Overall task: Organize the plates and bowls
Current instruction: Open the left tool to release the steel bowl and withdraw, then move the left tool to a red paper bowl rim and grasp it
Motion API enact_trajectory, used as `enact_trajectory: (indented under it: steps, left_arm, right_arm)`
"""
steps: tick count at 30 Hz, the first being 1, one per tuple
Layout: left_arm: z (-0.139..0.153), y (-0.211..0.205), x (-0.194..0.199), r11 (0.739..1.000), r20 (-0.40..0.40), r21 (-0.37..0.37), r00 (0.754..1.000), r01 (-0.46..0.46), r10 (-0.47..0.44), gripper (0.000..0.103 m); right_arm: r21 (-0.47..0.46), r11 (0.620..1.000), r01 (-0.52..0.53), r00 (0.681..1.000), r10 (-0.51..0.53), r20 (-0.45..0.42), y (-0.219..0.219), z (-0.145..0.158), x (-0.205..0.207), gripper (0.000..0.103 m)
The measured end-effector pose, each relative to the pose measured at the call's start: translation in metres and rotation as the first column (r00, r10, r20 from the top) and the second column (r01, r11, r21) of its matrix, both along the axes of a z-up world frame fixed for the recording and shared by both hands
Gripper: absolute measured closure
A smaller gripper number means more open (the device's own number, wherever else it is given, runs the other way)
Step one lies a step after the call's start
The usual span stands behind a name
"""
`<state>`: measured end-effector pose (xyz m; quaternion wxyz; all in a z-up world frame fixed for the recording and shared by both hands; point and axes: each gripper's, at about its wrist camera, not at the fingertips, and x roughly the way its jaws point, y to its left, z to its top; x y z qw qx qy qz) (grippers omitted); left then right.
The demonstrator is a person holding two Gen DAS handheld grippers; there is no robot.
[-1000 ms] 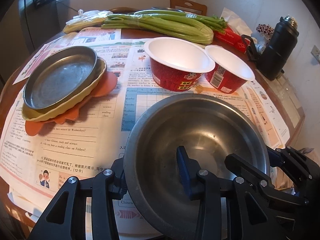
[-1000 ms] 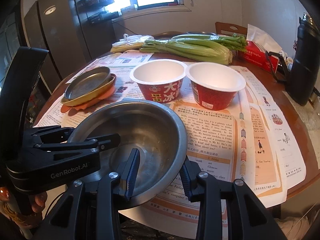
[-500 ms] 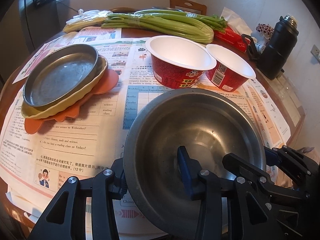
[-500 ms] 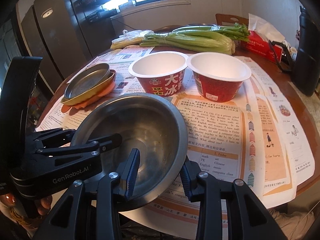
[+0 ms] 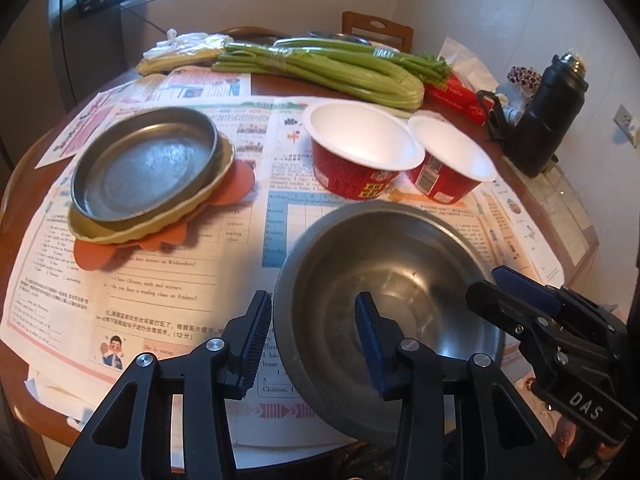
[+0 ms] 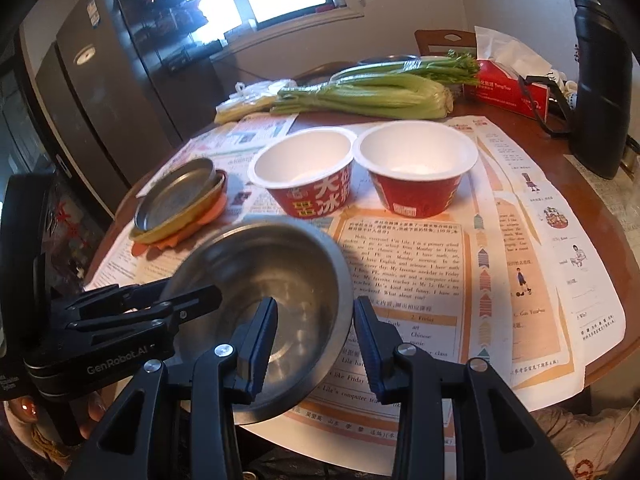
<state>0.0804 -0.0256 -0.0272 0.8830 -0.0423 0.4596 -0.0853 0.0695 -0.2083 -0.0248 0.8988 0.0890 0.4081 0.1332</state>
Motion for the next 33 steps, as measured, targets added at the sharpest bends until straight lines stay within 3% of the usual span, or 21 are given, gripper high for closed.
enact_trajectory:
  steps: [9,15,22,33]
  left_arm:
    - [0.064,0.055,-0.003,0.993,0.111,-0.094,0.991,-0.066,0.076,0.056]
    - [0.097,0.079,0.007,0.988,0.181,-0.113,0.976,-0.103,0.122,0.053]
    - [0.081,0.061,0.038,0.992,0.150,-0.118,0.987,-0.045,0.063,0.053]
    - [0.045,0.002,0.123,0.999,0.032,-0.020,0.998,0.048,-0.047,0.053]
  right_arm:
    - [0.046,0.999,0.015,0.998,-0.018,0.057,-0.007,0.020,-0.006,0.063]
    - [0.070,0.998,-0.004,0.997,-0.001,0.071,-0.001,0.027,0.006,0.063]
    - [0.152,0.988,0.024,0.999,-0.027,0.021,-0.004,0.018,0.035,0.063]
    - [0.241,0.967,0.080,0.996,-0.067,-0.064,-0.006,0.002,0.083,0.063]
